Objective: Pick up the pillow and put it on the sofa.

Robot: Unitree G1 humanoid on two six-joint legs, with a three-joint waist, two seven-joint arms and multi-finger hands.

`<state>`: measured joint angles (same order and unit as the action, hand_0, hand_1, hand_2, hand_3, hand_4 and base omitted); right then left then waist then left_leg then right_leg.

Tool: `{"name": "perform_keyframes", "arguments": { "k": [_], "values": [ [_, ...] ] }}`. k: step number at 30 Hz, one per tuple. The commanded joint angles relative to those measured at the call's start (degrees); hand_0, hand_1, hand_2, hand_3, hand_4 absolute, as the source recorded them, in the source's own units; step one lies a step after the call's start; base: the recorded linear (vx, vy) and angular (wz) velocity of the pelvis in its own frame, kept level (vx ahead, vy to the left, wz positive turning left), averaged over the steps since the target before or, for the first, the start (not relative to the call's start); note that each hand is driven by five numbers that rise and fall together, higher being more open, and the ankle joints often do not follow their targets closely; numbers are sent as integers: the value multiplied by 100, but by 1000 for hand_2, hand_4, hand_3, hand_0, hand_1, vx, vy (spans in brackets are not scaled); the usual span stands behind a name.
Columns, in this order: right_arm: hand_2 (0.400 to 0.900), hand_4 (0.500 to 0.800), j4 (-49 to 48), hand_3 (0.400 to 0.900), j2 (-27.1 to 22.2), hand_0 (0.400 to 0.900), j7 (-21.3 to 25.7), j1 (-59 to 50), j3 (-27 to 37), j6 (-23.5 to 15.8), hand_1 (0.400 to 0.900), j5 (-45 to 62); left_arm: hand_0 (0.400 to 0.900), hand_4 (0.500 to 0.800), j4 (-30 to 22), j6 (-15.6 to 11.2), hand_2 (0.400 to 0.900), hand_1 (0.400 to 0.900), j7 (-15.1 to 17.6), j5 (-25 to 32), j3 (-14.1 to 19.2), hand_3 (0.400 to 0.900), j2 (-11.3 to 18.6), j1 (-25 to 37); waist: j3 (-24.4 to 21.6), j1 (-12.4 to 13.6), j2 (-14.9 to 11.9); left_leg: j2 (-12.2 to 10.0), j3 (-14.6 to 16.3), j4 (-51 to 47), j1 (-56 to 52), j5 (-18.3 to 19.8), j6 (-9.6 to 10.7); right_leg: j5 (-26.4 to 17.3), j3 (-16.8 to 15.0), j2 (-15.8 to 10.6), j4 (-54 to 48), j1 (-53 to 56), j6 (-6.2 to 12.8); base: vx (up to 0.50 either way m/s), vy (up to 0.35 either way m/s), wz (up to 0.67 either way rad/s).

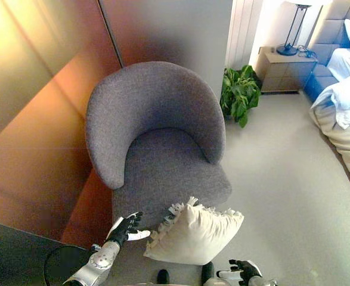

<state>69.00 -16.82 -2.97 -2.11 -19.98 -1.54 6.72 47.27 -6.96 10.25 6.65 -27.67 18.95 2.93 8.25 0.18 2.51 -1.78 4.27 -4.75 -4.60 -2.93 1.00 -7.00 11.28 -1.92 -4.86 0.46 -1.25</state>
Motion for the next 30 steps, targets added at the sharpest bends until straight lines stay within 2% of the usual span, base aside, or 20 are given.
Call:
{"name": "perform_keyframes", "arguments": {
  "k": [1,7,14,19,24,30],
  "values": [
    [900,800,61,900,-70,900,-60,-361,-198,-83,900,-144,900,800,272,-450,900,900,239,-484,-2,900,86,665,22,-46,-187,37,124,355,160,427,37,848,-277,-415,616,146,719,79,-11,-20],
    [900,800,43,900,-114,900,-116,-365,-289,-103,900,-297,900,800,732,-517,900,900,432,-638,-18,900,38,761,150,-173,-211,29,217,523,233,515,4,801,-465,-411,599,41,729,25,-2,-16],
    [900,800,42,900,-177,900,-64,-575,-402,-218,900,-314,900,800,1113,-643,900,900,634,-822,-220,900,-15,1045,434,-332,-176,45,322,620,397,568,-23,718,-695,-439,620,-235,764,-23,15,-14],
    [900,800,-36,900,-233,900,33,-801,-524,-336,900,-245,900,800,1195,-704,900,900,950,-936,-370,900,-46,1314,774,-432,-161,50,400,718,647,556,-35,644,-872,-460,697,-551,787,-80,15,-13],
    [900,800,-144,900,-270,900,96,-1116,-670,-319,900,-165,900,800,1186,-740,900,900,1058,-830,-473,900,-31,1680,1100,-516,-167,26,501,790,909,507,-17,536,-989,-458,719,-859,787,-95,-3,-10],
    [900,800,-237,900,-257,900,150,-1548,-880,-264,900,-50,900,800,1211,-615,900,900,1244,-753,-586,900,4,2235,1462,-599,-230,-20,562,1114,1388,456,35,392,-1079,-462,833,-1301,746,-94,-29,-7]
  ]
}}
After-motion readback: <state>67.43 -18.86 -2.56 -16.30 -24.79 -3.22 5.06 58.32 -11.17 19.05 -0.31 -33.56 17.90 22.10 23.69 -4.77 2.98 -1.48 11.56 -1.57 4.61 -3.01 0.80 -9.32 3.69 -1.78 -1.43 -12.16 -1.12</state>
